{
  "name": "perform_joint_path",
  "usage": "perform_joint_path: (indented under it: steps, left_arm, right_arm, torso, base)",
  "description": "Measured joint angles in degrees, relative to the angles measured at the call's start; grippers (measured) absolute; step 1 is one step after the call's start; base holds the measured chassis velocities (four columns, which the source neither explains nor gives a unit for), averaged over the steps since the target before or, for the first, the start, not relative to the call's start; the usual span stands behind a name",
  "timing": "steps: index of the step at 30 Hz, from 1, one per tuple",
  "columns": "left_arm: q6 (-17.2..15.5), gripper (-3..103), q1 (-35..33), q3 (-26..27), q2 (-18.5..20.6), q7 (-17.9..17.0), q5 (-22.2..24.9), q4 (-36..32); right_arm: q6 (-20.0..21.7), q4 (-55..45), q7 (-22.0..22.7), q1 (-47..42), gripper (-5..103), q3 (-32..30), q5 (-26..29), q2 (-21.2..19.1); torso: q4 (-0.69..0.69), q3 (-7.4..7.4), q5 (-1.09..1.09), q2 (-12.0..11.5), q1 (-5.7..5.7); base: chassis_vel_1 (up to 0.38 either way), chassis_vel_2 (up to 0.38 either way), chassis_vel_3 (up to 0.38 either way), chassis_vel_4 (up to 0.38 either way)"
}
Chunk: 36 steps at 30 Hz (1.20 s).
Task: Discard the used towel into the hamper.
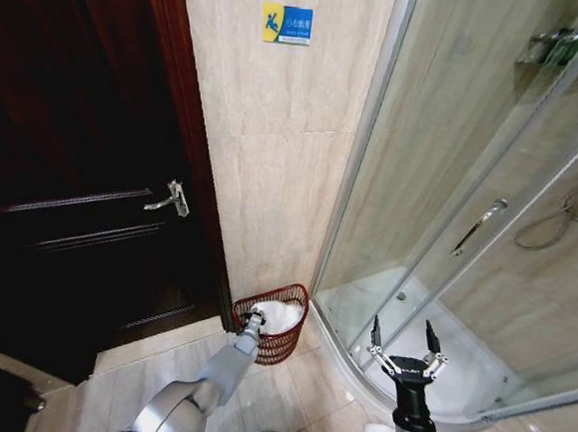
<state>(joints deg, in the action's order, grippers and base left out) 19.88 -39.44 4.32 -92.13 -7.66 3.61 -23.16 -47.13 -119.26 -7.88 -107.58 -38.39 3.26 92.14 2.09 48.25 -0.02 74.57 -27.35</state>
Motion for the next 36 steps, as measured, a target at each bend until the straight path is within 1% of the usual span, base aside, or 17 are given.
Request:
perform_joint_path:
  steps: [3, 5, 6, 7, 9, 11, 12, 15, 18, 21, 22, 24, 28, 30, 31, 35, 36]
  left_arm:
    - [0.3, 28, -0.3, -0.6, 0.0, 0.2, -0.2, -0.8]
    - [0.3, 28, -0.3, -0.7, 0.0, 0.2, -0.4, -0.9]
    - [0.3, 39, -0.3, -0.8, 0.0, 0.2, -0.4, -1.0]
    - [0.2, 44, -0.4, -0.8, 0.0, 0.2, -0.5, -1.1]
    - [0.1, 44, -0.5, -0.8, 0.0, 0.3, -0.6, -1.2]
    - [0.1, 55, -0.9, -0.7, 0.0, 0.6, -0.6, -1.8]
    - [0.1, 55, -0.9, -0.7, 0.0, 0.6, -0.6, -1.8]
    - [-0.3, 71, -2.0, -0.7, 0.4, 1.0, 0.1, -3.5]
    - [-0.9, 77, -2.7, -0.8, 0.7, 1.0, 0.8, -4.8]
    - [-1.8, 92, -5.3, -1.1, 2.0, 1.1, 1.8, -10.3]
    - [-1.8, 92, -5.3, -1.1, 2.0, 1.1, 1.8, -10.3]
    - [-2.7, 99, -8.2, -1.1, 3.6, 1.1, 2.8, -15.6]
    - [-4.2, 100, -11.1, -0.7, 5.5, 0.6, 4.8, -21.5]
    - [-9.5, 100, -16.9, 0.7, 8.9, -0.6, 8.4, -35.4]
    - [-9.5, 100, -16.9, 0.7, 8.9, -0.6, 8.4, -35.4]
    - [-12.7, 100, -23.9, 3.1, 12.8, -0.8, 9.1, -50.6]
    - [-12.7, 100, -23.9, 3.1, 12.8, -0.8, 9.1, -50.6]
  right_arm:
    - [0.0, -0.3, 0.0, -0.4, 100, -0.2, 0.0, 0.0]
    - [0.0, -0.3, 0.0, -0.5, 100, -0.3, 0.1, 0.0]
    - [0.0, -0.4, 0.0, -0.6, 100, -0.3, 0.1, 0.0]
    - [0.0, -0.4, 0.0, -0.7, 100, -0.3, 0.2, 0.0]
    - [0.0, -0.4, 0.0, -0.8, 100, -0.3, 0.2, 0.0]
    - [0.0, -0.4, 0.0, -0.8, 100, -0.3, 0.2, 0.0]
    - [0.0, -0.4, 0.0, -0.8, 100, -0.3, 0.2, 0.0]
    - [0.0, -0.5, 0.0, -0.7, 100, -0.1, 0.1, 0.0]
    - [0.0, -0.5, 0.0, -0.7, 100, 0.0, 0.0, 0.0]
    - [0.0, -0.7, 0.1, -0.7, 100, 0.2, -0.6, 0.0]
    - [0.0, -0.7, 0.1, -0.7, 100, 0.2, -0.6, 0.0]
    - [0.0, -1.1, 0.8, -0.7, 100, 0.2, -1.2, 0.0]
    - [0.0, -1.3, 4.2, -0.7, 100, 0.0, -4.0, 0.0]
    - [0.0, -1.5, 7.6, -0.3, 100, -0.6, -6.3, 0.0]
    - [0.0, -1.5, 7.6, -0.3, 100, -0.6, -6.3, 0.0]
    - [0.0, -2.9, 8.4, -0.1, 100, -0.7, -6.6, 0.0]
    - [0.0, -2.9, 8.4, -0.1, 100, -0.7, -6.6, 0.0]
  torso:
    - [0.01, 0.0, 0.03, 0.0, 0.0]
    - [0.01, 0.0, 0.03, 0.0, 0.0]
    - [0.01, 0.0, 0.03, 0.0, 0.0]
    - [0.01, 0.0, 0.03, 0.0, 0.0]
    - [0.01, 0.0, 0.03, 0.0, 0.0]
    - [0.01, 0.0, 0.03, 0.0, 0.0]
    - [0.01, 0.0, 0.03, 0.0, 0.0]
    - [0.01, 0.0, 0.02, 0.0, 0.0]
    - [0.02, 0.0, 0.03, 0.0, 0.0]
    - [0.01, 0.0, 0.01, 0.0, 0.0]
    - [0.01, 0.0, 0.01, 0.0, 0.0]
    - [0.01, 0.0, 0.01, 0.0, 0.0]
    - [0.01, 0.0, 0.02, 0.0, 0.0]
    - [0.02, 0.0, 0.02, 0.0, 0.0]
    - [0.02, 0.0, 0.02, 0.0, 0.0]
    - [0.01, 0.0, 0.02, 0.0, 0.0]
    - [0.01, 0.0, 0.02, 0.0, 0.0]
  base:
    - [0.0, 0.0, 0.0, 0.0]
    - [0.0, 0.0, 0.0, 0.0]
    - [0.0, 0.0, 0.0, 0.0]
    - [0.0, 0.0, 0.0, 0.0]
    - [0.0, 0.0, 0.0, 0.0]
    - [0.0, 0.0, 0.0, 0.0]
    - [0.0, 0.0, 0.0, 0.0]
    - [0.0, 0.0, 0.0, 0.0]
    - [0.0, 0.0, 0.0, 0.0]
    - [0.0, 0.0, 0.0, 0.0]
    - [0.0, 0.0, 0.0, 0.0]
    - [0.0, 0.0, 0.0, 0.0]
    - [0.0, 0.0, 0.0, 0.0]
    - [0.0, 0.0, 0.0, 0.0]
    - [0.0, 0.0, 0.0, 0.0]
    - [0.0, 0.0, 0.0, 0.0]
    - [0.0, 0.0, 0.0, 0.0]
